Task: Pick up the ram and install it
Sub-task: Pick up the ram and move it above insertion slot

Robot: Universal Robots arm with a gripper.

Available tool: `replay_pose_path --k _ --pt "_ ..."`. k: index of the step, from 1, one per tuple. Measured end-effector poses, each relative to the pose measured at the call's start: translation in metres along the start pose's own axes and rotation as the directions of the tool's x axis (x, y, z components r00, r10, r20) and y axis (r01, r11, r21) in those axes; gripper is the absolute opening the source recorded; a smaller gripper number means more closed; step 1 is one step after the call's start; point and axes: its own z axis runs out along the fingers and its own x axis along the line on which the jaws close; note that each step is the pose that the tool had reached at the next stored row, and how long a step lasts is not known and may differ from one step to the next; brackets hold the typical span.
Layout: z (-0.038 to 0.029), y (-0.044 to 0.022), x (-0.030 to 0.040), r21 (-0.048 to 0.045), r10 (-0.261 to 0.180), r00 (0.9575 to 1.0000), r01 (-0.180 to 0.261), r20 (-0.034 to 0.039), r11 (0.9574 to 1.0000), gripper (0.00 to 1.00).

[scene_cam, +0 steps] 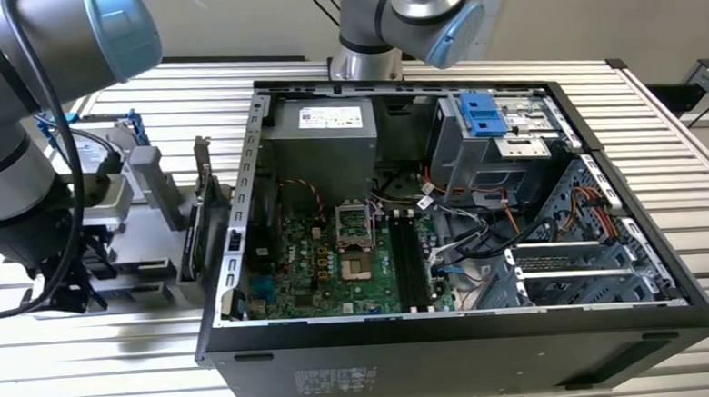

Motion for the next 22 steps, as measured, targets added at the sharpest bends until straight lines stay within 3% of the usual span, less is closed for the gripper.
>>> replay_pose_path --k 11,22 --pt "0.006 -0.0072 0.0017 -0.0008 -0.04 0.9992 0.04 0.0011 0.9992 1.0" --pt "0.009 -0.0077 0.0044 -0.0007 -0.04 0.9992 0.04 0.0012 0.9992 1.0"
